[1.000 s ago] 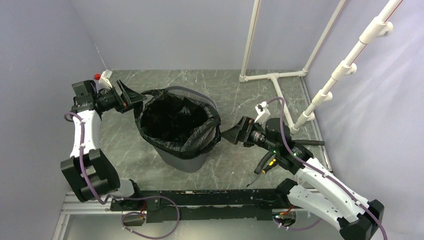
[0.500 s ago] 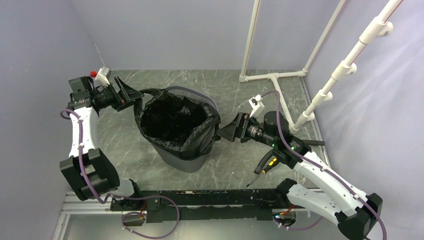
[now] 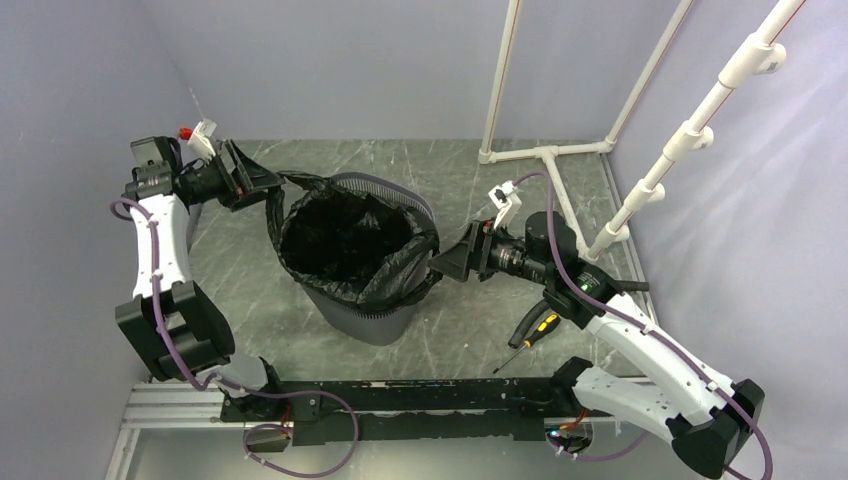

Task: Put the trash bags into the trash bin

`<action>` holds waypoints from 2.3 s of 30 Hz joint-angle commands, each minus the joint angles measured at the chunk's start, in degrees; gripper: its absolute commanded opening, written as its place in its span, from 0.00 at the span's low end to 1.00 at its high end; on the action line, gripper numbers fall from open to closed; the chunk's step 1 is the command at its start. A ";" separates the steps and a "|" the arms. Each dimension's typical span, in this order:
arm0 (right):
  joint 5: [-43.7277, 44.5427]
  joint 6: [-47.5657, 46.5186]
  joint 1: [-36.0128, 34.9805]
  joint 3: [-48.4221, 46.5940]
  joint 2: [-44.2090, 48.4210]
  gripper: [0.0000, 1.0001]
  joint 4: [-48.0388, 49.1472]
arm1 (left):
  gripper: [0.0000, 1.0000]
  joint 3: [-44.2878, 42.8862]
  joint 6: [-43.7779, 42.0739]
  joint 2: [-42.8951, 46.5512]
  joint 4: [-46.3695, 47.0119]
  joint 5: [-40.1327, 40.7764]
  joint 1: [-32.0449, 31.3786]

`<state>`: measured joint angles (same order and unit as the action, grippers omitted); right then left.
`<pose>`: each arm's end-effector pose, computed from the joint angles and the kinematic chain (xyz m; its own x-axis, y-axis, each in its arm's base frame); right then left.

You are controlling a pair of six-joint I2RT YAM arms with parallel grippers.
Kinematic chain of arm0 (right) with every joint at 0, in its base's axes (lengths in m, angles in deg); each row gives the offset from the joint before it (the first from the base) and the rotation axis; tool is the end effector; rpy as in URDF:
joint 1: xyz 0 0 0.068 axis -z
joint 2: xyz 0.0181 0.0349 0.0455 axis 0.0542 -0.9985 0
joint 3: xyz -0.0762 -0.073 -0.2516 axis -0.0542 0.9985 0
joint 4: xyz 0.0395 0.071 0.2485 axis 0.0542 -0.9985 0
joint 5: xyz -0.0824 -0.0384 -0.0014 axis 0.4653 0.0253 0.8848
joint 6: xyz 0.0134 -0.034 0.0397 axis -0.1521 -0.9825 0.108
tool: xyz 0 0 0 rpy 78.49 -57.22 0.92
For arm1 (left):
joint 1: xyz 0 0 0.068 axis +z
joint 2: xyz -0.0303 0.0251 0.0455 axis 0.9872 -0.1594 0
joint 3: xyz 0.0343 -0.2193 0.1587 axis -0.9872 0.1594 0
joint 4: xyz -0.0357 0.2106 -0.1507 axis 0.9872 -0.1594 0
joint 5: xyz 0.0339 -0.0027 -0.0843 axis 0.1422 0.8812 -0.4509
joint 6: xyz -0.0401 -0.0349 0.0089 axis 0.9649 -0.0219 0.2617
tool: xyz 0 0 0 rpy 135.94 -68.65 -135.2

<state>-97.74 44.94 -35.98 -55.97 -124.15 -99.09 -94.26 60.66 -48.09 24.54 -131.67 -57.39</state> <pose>0.1526 0.1405 0.3454 -0.7044 0.1972 -0.6818 -0.5304 0.4921 0.6903 0.2965 0.0954 0.3514 -0.7221 -0.4473 -0.5277 0.1709 0.6238 -0.7627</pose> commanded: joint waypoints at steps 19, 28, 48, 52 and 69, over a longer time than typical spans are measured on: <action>3.45 -0.10 4.50 -4.25 -5.80 0.09 5.95 | 0.62 -4.82 -5.01 -10.11 -4.49 -10.66 -3.31; 3.69 4.37 4.45 1.63 -13.53 0.04 8.54 | 0.54 1.20 -2.37 -10.71 0.89 -8.24 -5.86; -2.25 4.74 3.93 4.81 -15.60 0.17 11.67 | 0.56 10.48 -1.72 -11.70 6.70 -6.45 -6.30; -0.15 3.80 3.93 3.82 -12.89 0.37 7.74 | 0.61 10.14 -0.15 -8.19 6.70 -0.18 -5.69; 2.56 1.52 4.47 -3.60 1.01 0.80 -4.97 | 0.93 4.67 7.80 11.06 14.14 6.15 7.14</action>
<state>-93.53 46.49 -31.68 -55.20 -125.90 -103.35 -88.19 67.85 -41.38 33.94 -117.60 -51.62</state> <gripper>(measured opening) 0.797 0.927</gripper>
